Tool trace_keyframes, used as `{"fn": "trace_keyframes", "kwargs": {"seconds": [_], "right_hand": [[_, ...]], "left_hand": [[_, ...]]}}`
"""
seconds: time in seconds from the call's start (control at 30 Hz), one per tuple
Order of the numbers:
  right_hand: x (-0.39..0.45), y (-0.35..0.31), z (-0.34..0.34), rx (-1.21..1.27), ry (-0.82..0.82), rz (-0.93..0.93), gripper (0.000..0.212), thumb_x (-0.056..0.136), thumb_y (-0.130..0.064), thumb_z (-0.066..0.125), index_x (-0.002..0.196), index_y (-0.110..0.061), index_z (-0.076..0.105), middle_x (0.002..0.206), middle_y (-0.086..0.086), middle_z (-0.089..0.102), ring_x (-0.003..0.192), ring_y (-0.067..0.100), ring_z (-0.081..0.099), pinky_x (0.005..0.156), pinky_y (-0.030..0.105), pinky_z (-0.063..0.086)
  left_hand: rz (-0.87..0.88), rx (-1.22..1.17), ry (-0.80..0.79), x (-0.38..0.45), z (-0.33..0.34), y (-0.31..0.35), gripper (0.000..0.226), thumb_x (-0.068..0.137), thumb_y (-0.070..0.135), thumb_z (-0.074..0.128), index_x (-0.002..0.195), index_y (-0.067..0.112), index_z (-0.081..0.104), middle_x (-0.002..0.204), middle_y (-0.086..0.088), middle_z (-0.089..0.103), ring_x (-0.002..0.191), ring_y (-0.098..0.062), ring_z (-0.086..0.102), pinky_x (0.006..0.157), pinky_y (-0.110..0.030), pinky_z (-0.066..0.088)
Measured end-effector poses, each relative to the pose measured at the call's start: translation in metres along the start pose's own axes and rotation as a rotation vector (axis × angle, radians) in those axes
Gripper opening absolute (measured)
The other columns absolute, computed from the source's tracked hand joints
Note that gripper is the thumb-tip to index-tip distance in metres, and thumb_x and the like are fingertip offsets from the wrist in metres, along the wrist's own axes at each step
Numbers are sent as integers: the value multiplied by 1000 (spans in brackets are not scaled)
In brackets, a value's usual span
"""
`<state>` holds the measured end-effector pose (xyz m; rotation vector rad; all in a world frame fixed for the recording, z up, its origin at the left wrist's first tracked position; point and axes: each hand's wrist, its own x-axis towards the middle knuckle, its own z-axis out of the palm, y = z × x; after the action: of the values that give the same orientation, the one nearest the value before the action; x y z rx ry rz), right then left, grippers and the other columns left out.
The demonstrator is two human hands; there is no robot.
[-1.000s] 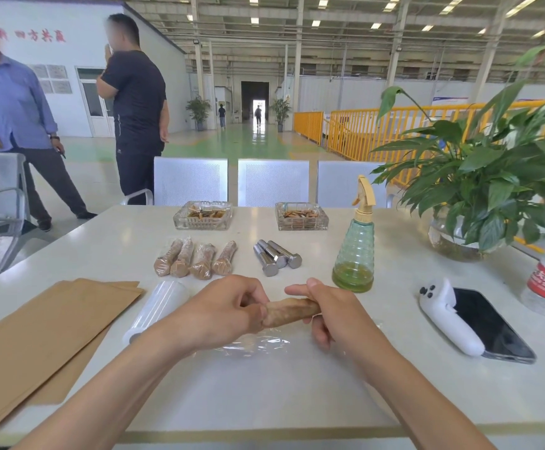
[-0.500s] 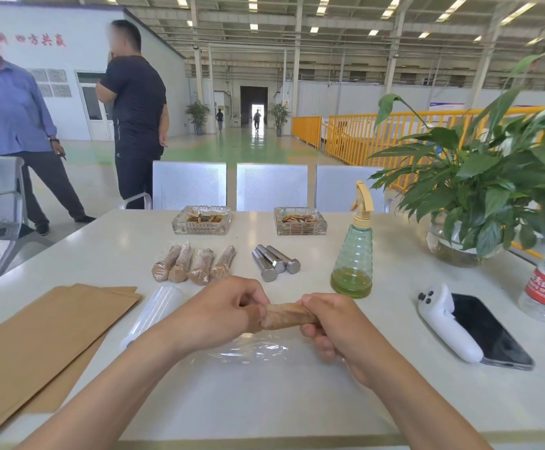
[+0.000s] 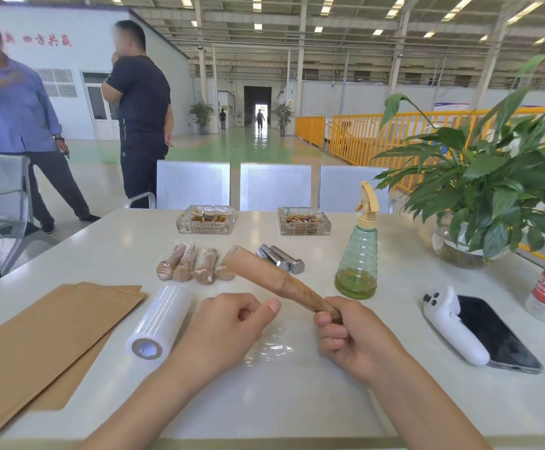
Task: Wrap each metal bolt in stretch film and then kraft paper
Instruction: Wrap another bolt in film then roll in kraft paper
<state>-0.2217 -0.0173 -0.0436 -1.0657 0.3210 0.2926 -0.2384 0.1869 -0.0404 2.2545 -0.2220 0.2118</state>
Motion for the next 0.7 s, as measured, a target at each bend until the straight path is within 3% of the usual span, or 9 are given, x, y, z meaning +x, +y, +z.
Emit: {"fn": "trace_keyframes", "kwargs": {"seconds": [0.07,0.17,0.33,0.4,0.53,0.6,0.7], "right_hand": [[-3,1,4,10,-33,29,25,103,-10,35,82,-16,47,58,-1,41,34,4,23,32,16,20],[-8,4,14,8,-61,53,27,104,-13,37,78,-16,47,58,0,42,33,4,23,32,16,21],[-15,17,32,-66,-62,-22,22,105,-14,40,85,-14,49,58,2,46,38,7,24,34,18,24],[-17,21,36,-95,-45,-73,22,105,-14,40,86,-13,51,57,2,46,38,8,24,36,19,23],[-20,24,41,-149,-15,-162,24,105,-16,43,85,-13,56,58,3,47,41,10,25,38,21,23],[-21,25,42,-172,-9,-193,25,106,-17,43,86,-13,59,58,3,47,42,11,25,39,21,24],[-23,28,42,-197,-5,-212,26,106,-18,44,87,-13,60,58,3,47,42,12,26,39,22,24]], "left_hand": [[-114,-350,-102,3,2,1,36,91,61,64,92,25,72,86,4,75,61,-13,65,58,-29,49],[-197,-681,-77,4,9,7,45,84,62,71,107,23,73,98,4,76,72,-12,68,59,-27,50],[-270,-885,127,7,18,23,29,94,42,67,99,14,73,96,-5,79,92,-12,75,73,-32,51],[-299,-1001,185,7,18,27,20,94,33,65,87,16,74,95,-6,79,91,-15,76,75,-32,53],[-295,-1072,202,6,14,29,26,89,26,65,68,24,79,93,-8,79,87,-19,76,75,-34,58],[-299,-1101,190,7,11,27,21,87,23,66,70,22,79,92,-7,79,84,-19,76,69,-31,61],[-309,-1180,212,10,10,22,8,88,14,65,94,14,70,95,-6,78,91,-21,77,68,-34,62]]}}
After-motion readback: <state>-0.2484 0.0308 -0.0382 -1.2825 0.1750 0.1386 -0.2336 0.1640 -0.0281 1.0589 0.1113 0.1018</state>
